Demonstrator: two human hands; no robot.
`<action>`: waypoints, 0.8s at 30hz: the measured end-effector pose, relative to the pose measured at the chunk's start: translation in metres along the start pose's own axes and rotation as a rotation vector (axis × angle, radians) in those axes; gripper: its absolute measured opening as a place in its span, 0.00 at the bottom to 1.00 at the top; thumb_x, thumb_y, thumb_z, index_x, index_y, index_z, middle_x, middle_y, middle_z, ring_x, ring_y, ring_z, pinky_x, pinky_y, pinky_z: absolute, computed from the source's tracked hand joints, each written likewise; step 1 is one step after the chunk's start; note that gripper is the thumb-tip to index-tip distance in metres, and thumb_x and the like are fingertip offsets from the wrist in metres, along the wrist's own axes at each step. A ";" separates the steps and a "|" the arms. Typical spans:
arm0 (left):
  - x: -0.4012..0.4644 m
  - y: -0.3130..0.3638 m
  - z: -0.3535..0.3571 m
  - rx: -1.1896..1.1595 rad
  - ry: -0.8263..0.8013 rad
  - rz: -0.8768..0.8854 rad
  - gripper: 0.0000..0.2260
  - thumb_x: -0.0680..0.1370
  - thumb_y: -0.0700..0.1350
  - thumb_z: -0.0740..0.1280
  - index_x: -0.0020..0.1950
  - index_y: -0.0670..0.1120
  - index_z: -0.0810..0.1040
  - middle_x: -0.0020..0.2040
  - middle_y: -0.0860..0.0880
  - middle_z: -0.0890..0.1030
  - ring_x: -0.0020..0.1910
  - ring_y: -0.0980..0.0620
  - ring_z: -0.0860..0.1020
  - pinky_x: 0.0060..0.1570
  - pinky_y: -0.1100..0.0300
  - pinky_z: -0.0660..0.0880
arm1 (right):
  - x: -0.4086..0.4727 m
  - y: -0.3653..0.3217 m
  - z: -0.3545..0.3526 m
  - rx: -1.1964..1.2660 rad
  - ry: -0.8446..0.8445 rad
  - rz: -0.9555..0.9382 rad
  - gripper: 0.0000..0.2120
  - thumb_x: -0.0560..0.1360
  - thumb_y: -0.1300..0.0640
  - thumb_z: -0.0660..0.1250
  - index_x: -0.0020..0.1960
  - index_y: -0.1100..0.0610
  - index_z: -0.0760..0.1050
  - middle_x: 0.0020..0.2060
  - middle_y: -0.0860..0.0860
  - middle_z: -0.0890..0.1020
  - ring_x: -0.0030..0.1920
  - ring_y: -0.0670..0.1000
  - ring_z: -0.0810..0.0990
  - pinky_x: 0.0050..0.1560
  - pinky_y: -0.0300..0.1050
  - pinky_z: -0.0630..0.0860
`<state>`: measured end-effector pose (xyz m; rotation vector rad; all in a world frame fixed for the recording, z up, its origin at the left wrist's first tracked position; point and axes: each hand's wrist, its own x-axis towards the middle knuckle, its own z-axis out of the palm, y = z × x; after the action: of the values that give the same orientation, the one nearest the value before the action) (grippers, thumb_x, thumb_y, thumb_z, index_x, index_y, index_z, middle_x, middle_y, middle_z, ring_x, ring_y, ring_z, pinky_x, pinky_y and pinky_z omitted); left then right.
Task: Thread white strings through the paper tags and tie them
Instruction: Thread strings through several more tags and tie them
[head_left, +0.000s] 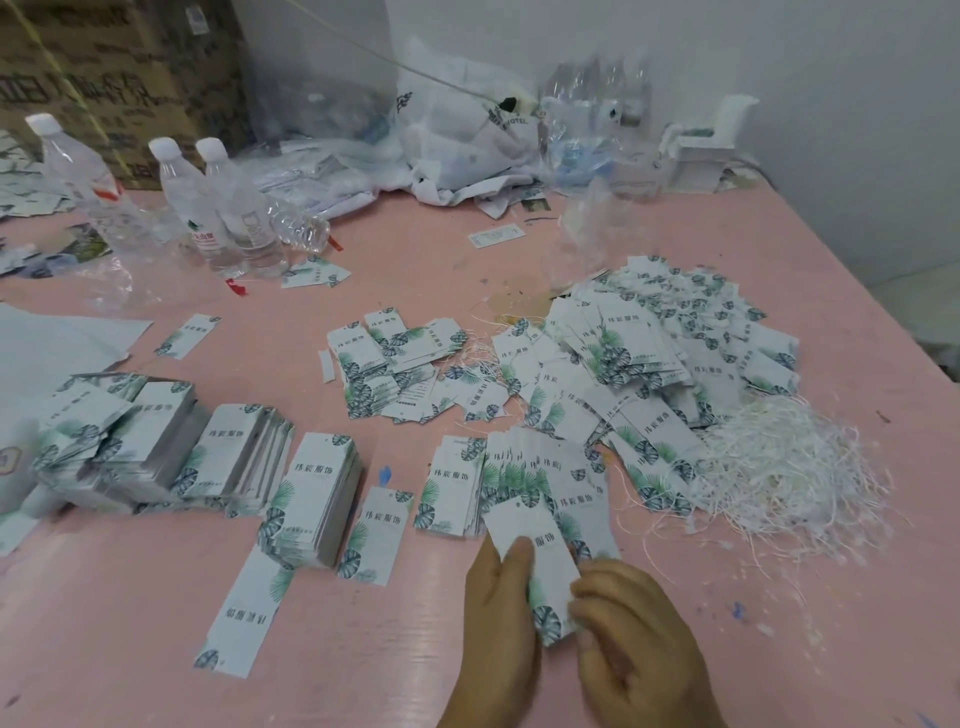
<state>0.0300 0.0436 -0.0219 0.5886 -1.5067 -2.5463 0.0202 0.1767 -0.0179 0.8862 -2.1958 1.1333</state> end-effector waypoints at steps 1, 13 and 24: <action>0.000 -0.001 0.000 0.018 -0.022 0.012 0.12 0.75 0.47 0.64 0.55 0.51 0.83 0.53 0.38 0.84 0.53 0.38 0.83 0.50 0.46 0.80 | 0.000 0.000 -0.001 -0.008 0.012 0.049 0.14 0.76 0.56 0.62 0.43 0.63 0.82 0.47 0.54 0.82 0.55 0.51 0.78 0.59 0.42 0.74; -0.004 -0.002 0.001 0.152 -0.142 0.100 0.14 0.75 0.51 0.66 0.60 0.52 0.81 0.56 0.44 0.84 0.56 0.43 0.83 0.54 0.49 0.80 | -0.002 0.001 0.001 -0.017 -0.078 0.222 0.16 0.72 0.58 0.66 0.59 0.60 0.79 0.54 0.50 0.75 0.56 0.48 0.78 0.55 0.41 0.76; 0.025 0.012 0.036 0.015 -0.228 0.071 0.19 0.76 0.43 0.60 0.65 0.57 0.74 0.48 0.39 0.84 0.38 0.41 0.81 0.41 0.45 0.80 | 0.022 0.075 -0.066 -0.196 -0.126 0.706 0.10 0.75 0.60 0.67 0.45 0.43 0.77 0.40 0.42 0.79 0.40 0.41 0.77 0.39 0.36 0.71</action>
<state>-0.0078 0.0596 -0.0029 0.2478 -1.5852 -2.6222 -0.0404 0.2581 -0.0063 0.0791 -2.7646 1.1386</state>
